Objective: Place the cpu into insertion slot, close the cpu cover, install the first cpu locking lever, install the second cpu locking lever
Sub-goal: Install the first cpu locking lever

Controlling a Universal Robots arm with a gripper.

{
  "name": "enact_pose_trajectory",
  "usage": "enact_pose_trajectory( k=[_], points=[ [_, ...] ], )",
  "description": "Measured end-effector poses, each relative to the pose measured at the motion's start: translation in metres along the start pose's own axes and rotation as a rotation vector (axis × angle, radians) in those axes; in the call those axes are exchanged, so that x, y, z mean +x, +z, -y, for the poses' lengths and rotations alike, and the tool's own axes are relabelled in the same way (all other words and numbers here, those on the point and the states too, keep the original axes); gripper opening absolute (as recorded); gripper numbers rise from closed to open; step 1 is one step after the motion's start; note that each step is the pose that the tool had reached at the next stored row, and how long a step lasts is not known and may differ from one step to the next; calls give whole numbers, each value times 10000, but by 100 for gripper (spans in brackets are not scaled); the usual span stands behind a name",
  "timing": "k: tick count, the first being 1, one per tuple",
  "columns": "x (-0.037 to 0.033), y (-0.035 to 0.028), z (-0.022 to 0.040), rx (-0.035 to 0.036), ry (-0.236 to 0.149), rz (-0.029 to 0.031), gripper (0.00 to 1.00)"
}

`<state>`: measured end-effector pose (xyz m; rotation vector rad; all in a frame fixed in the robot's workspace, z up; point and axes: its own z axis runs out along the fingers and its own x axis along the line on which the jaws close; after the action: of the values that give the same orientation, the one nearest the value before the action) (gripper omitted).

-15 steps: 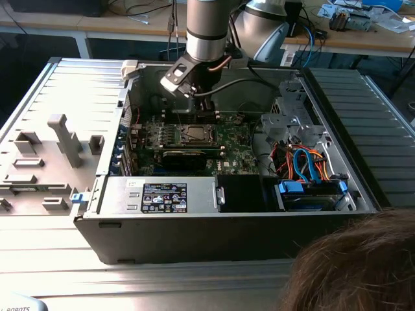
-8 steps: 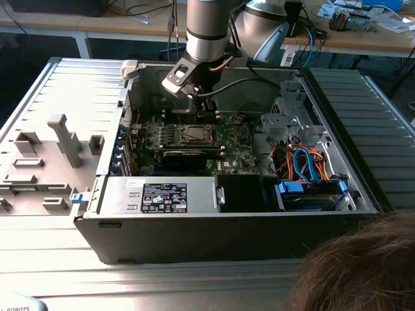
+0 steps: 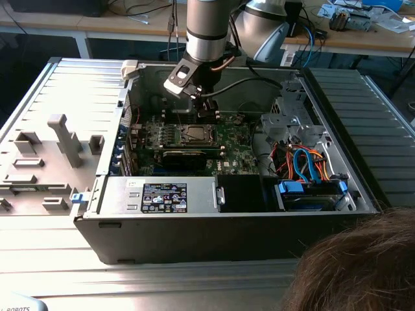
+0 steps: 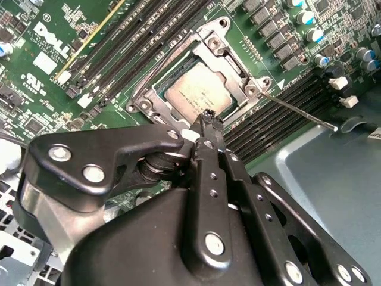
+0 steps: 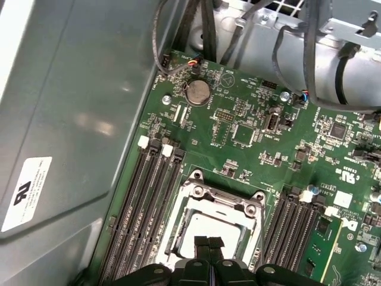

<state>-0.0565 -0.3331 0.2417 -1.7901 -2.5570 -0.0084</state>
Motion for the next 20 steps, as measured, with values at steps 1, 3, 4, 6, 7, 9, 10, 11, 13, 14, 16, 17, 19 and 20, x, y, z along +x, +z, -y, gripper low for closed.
enact_pose_trajectory(
  k=[1, 3, 4, 6, 7, 9, 10, 11, 13, 14, 16, 17, 19, 20],
  points=[
    [0, 0, 0, 1, -51, 1, 11],
    [0, 0, 0, 7, -316, 3, 11],
    [0, 0, 0, 8, -442, 4, 11],
    [0, 0, 0, 12, -603, 5, 11],
    [0, 0, 0, 13, -677, 5, 11],
    [0, 0, 0, 16, -841, 7, 11],
    [0, 0, 0, 18, -944, 7, 11],
    [0, 0, 0, 19, -985, 7, 11],
    [0, 0, 0, 22, -1097, 8, 11],
    [0, 0, 0, 23, -1141, 9, 11],
    [0, 0, 0, 24, -1239, 9, 11],
    [0, 0, 0, 25, -1307, 10, 11],
    [0, 0, 0, 28, -1409, 10, 11],
    [0, 0, 0, 29, -1457, 11, 11]
  ],
)
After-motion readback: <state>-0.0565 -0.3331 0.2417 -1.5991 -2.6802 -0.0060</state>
